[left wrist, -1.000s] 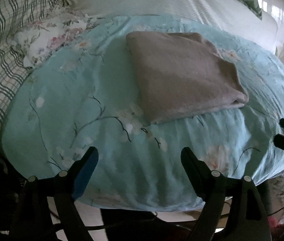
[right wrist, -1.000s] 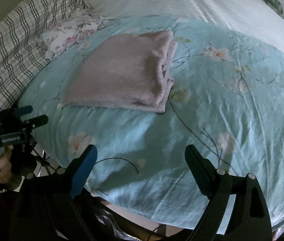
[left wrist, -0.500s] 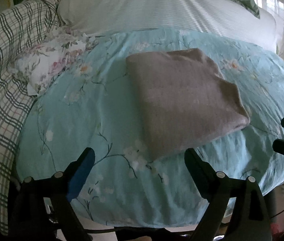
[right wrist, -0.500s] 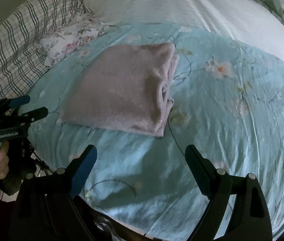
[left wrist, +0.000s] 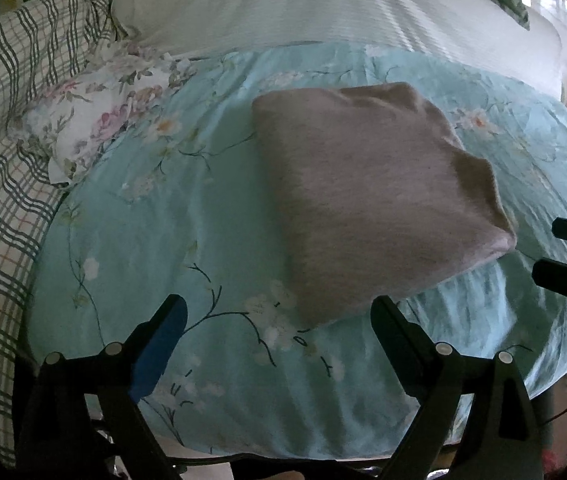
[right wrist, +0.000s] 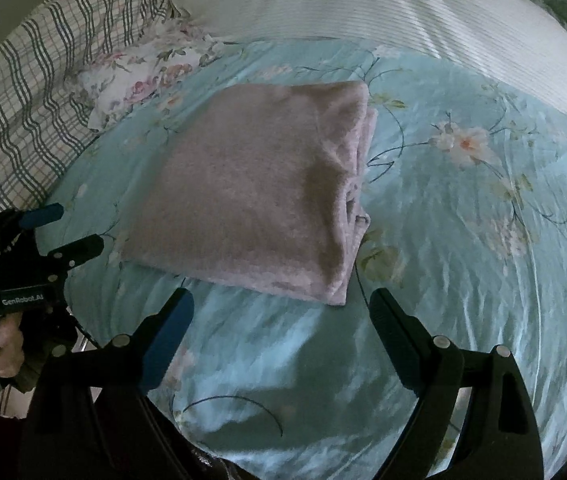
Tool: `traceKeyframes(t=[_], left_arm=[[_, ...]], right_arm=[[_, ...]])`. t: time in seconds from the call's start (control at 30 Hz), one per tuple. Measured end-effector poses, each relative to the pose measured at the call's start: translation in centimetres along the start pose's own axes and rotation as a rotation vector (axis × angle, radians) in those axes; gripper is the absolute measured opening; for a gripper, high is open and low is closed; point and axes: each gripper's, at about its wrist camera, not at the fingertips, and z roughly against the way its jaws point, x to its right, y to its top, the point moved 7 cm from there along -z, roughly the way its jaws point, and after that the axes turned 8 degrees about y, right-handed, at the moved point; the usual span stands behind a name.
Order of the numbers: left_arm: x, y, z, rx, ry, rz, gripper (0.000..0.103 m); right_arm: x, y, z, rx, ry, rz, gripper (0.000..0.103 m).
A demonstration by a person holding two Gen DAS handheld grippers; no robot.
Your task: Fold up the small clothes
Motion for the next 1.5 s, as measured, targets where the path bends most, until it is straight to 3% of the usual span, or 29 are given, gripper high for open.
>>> traceKeyframes(t=[0.67, 1.5], left_arm=[[-0.4, 1.5, -1.0, 0.001, -0.005, 0.027, 0.094], [-0.1, 1.7, -0.2, 0.03, -0.009, 0.027, 0.094]], right_arm=[[0.3, 2.7, -1.5, -0.008, 0.014, 0.008, 0.09], [0.6, 3.4, -1.0, 0.008, 0.02, -0.002, 0.09]])
